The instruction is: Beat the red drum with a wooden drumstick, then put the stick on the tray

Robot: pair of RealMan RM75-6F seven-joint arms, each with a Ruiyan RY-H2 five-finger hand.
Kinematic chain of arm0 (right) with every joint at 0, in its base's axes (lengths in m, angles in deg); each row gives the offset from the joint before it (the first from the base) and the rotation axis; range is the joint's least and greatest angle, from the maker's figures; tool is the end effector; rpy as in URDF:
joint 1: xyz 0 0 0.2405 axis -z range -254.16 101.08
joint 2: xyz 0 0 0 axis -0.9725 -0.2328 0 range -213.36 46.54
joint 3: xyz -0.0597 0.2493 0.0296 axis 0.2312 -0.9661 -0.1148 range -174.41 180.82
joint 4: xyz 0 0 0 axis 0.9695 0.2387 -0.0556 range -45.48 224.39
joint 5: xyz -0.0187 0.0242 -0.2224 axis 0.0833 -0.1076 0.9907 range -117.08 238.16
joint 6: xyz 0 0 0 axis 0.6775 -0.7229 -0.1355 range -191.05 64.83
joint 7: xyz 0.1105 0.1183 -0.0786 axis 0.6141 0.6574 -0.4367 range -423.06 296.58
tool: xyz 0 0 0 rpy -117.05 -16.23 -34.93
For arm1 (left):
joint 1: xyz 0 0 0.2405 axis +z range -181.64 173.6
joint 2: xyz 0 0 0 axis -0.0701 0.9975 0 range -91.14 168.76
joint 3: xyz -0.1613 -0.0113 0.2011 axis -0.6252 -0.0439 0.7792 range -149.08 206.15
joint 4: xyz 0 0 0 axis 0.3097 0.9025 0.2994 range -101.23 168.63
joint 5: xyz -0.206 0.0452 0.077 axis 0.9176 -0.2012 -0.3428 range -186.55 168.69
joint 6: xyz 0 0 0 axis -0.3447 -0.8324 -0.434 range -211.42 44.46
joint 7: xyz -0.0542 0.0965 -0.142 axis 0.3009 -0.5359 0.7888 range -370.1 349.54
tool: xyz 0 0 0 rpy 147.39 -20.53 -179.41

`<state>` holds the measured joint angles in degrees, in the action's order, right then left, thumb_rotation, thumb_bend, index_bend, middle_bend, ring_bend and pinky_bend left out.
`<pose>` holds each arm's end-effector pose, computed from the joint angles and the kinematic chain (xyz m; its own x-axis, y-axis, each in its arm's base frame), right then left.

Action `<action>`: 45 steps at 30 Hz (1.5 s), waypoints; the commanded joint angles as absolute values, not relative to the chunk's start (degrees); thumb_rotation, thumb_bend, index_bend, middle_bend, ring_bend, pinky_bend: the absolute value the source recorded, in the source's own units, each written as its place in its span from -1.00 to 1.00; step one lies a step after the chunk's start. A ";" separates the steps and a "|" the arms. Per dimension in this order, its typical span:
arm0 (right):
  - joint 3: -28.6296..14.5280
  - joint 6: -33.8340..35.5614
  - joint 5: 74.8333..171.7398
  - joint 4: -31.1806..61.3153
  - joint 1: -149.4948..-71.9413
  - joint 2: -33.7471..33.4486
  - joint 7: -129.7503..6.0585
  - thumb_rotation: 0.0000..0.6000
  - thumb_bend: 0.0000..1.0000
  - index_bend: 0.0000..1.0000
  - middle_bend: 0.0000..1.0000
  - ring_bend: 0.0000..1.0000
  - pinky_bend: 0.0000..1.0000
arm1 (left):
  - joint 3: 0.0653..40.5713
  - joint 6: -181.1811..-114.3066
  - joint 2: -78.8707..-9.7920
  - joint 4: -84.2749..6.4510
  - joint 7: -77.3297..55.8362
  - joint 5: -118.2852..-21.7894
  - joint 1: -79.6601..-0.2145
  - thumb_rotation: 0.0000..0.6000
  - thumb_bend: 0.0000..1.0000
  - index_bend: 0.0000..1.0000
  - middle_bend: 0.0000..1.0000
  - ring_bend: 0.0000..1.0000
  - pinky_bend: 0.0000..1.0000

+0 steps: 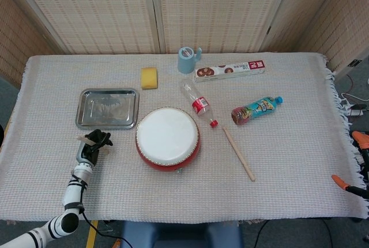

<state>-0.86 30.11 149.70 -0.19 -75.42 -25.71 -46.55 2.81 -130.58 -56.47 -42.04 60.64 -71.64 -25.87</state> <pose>-0.3327 -0.1880 0.2105 0.2739 0.1206 0.9542 -0.9611 -0.0033 0.2763 -0.2600 0.3685 -0.0341 -0.9702 -0.0567 0.2358 0.2083 0.3026 0.9301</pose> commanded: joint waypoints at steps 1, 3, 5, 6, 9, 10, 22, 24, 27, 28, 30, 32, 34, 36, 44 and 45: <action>-0.90 30.13 149.70 -0.26 -75.42 -25.74 -46.60 1.00 -0.78 -0.91 -0.83 -0.90 -0.87 | 2.79 -130.65 -56.57 -41.62 60.86 -72.22 -25.95 0.96 -0.72 0.62 0.67 0.47 0.32; -0.91 30.13 149.65 -0.29 -75.40 -25.74 -46.64 1.00 -0.78 -0.91 -0.83 -0.90 -0.87 | 2.85 -130.67 -56.55 -41.45 61.16 -72.72 -25.94 1.00 -0.73 0.65 0.69 0.50 0.36; -0.90 30.14 149.62 -0.29 -75.37 -25.71 -46.60 1.00 -0.78 -0.91 -0.83 -0.90 -0.87 | 2.80 -130.69 -56.58 -41.24 61.41 -72.92 -25.96 1.00 -0.73 0.65 0.70 0.52 0.40; -0.91 30.16 149.62 -0.28 -75.36 -25.70 -46.59 1.00 -0.78 -0.91 -0.83 -0.90 -0.87 | 2.68 -130.61 -56.60 -41.28 61.84 -72.88 -25.93 1.00 -0.73 0.65 0.71 0.52 0.41; -0.96 30.20 149.60 -0.28 -75.36 -25.68 -46.64 1.00 -0.78 -0.91 -0.83 -0.90 -0.87 | 2.24 -130.15 -56.42 -41.18 62.49 -72.71 -26.09 1.00 -0.73 0.66 0.74 0.55 0.45; -0.97 30.19 149.59 -0.29 -75.36 -25.69 -46.66 1.00 -0.78 -0.91 -0.83 -0.90 -0.87 | 2.26 -130.11 -56.41 -41.11 62.32 -72.71 -26.15 1.00 -0.73 0.66 0.75 0.56 0.46; -1.10 30.39 149.71 -0.35 -75.37 -25.69 -46.69 1.00 -0.78 -0.91 -0.83 -0.90 -0.87 | 2.24 -129.87 -56.70 -40.31 61.85 -72.56 -26.42 1.00 -0.73 0.81 0.98 0.81 0.64; -1.14 30.42 149.70 -0.35 -75.38 -25.67 -46.69 1.00 -0.78 -0.91 -0.83 -0.90 -0.87 | 2.18 -130.05 -56.81 -40.11 61.64 -72.43 -26.42 1.00 -0.73 0.82 1.00 0.83 0.69; -1.18 30.53 149.71 -0.32 -75.35 -25.65 -46.65 1.00 -0.78 -0.91 -0.83 -0.91 -0.87 | 2.42 -130.52 -57.11 -39.84 61.00 -72.33 -26.28 1.00 -0.72 0.86 1.00 0.87 0.76; -1.20 30.57 149.72 -0.32 -75.35 -25.65 -46.65 1.00 -0.78 -0.91 -0.83 -0.90 -0.87 | 2.41 -130.53 -57.18 -39.74 60.92 -72.26 -26.30 1.00 -0.70 0.87 1.00 0.89 0.77; -1.23 30.72 149.80 -0.30 -75.32 -25.65 -46.60 1.00 -0.78 -0.91 -0.83 -0.90 -0.87 | 2.34 -130.68 -57.31 -39.54 60.64 -72.19 -26.37 1.00 -0.65 0.88 1.00 0.90 0.80; -1.24 30.84 149.88 -0.26 -75.29 -25.63 -46.55 1.00 -0.78 -0.91 -0.83 -0.90 -0.87 | 2.31 -130.90 -57.43 -39.44 60.35 -72.22 -26.41 1.00 -0.56 0.89 1.00 0.92 0.81; -1.26 30.92 149.92 -0.27 -75.28 -25.64 -46.54 1.00 -0.78 -0.91 -0.83 -0.90 -0.87 | 2.32 -130.94 -57.43 -39.32 59.87 -72.12 -26.50 1.00 -0.34 0.90 1.00 0.94 0.84; -1.28 31.04 149.96 -0.24 -75.24 -25.62 -46.48 1.00 -0.78 -0.91 -0.83 -0.91 -0.87 | 2.18 -131.10 -57.43 -39.43 59.73 -72.07 -26.51 1.00 -0.07 0.91 1.00 0.96 0.87; -1.31 31.23 150.11 -0.17 -75.23 -25.53 -46.20 1.00 -0.78 -0.91 -0.83 -0.90 -0.87 | 1.79 -131.67 -56.90 -39.67 59.12 -71.96 -26.35 1.00 0.66 0.91 1.00 0.96 0.98; -1.32 31.26 150.13 -0.17 -75.24 -25.50 -46.18 1.00 -0.78 -0.91 -0.83 -0.90 -0.87 | 1.82 -131.64 -56.78 -39.67 59.06 -72.06 -26.35 1.00 0.72 0.91 1.00 0.97 0.99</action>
